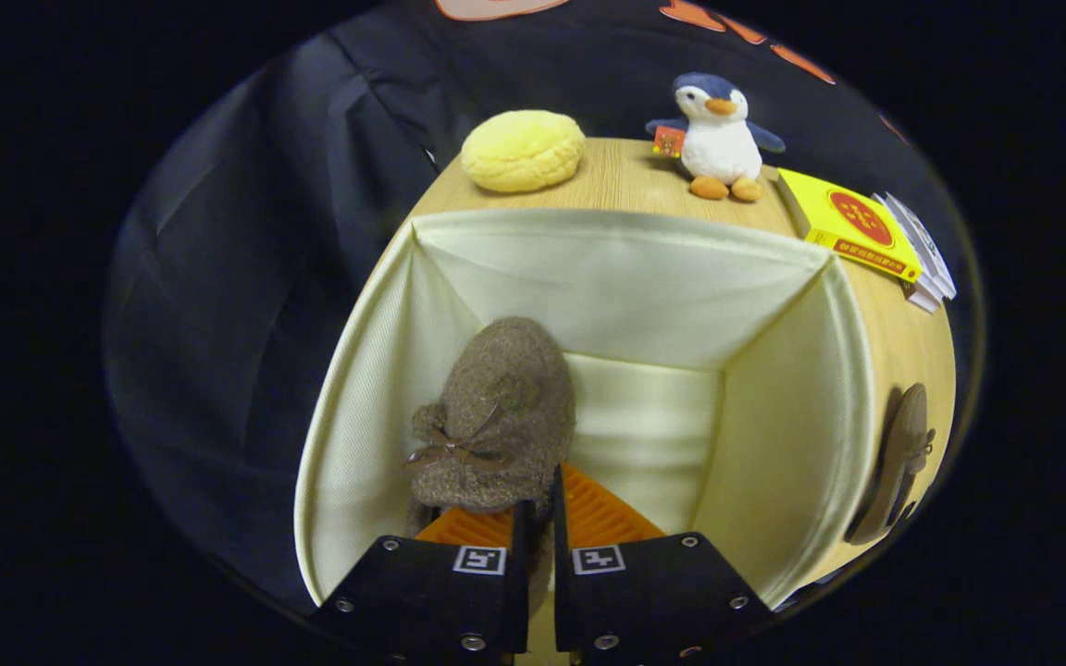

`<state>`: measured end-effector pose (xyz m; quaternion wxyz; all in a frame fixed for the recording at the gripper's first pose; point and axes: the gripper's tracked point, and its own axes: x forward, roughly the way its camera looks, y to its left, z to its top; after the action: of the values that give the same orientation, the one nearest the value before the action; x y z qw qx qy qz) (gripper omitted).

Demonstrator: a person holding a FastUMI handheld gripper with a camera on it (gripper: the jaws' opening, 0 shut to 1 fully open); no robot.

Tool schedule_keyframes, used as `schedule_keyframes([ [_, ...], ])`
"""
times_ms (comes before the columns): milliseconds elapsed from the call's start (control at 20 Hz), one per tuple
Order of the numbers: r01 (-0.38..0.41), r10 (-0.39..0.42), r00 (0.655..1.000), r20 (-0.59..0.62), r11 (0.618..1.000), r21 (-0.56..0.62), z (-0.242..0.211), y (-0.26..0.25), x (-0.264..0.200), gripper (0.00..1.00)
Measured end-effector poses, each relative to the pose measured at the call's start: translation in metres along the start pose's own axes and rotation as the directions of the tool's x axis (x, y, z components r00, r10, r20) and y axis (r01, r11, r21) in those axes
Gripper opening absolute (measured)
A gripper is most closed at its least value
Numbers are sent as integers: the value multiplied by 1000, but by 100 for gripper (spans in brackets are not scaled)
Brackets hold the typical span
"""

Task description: Open the storage box then place both shoes into the box .Put the left shoe in first, then the right shoe, with the right side of both shoes facing outward in a uniform manner.

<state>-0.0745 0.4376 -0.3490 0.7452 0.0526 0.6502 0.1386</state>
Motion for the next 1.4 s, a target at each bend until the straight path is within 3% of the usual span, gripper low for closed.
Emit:
schedule_keyframes([
  [150, -23, 23, 999, -37, 1000, 0, -7, 0, -5, 19],
  [300, -107, 108, 993, -40, 994, 16, -8, 1, -25, 23],
  [550, -247, 247, 968, 41, 969, 0, 2, -6, -78, 49],
  [850, -284, 308, 924, 229, 950, -131, 20, -54, -147, 83],
  [1050, -195, 235, 918, 320, 969, -152, 13, -128, -165, 96],
  [1200, -62, 93, 947, 309, 992, -108, -12, -204, -162, 97],
  [1400, 15, -8, 961, 276, 1000, -21, -45, -286, -149, 98],
])
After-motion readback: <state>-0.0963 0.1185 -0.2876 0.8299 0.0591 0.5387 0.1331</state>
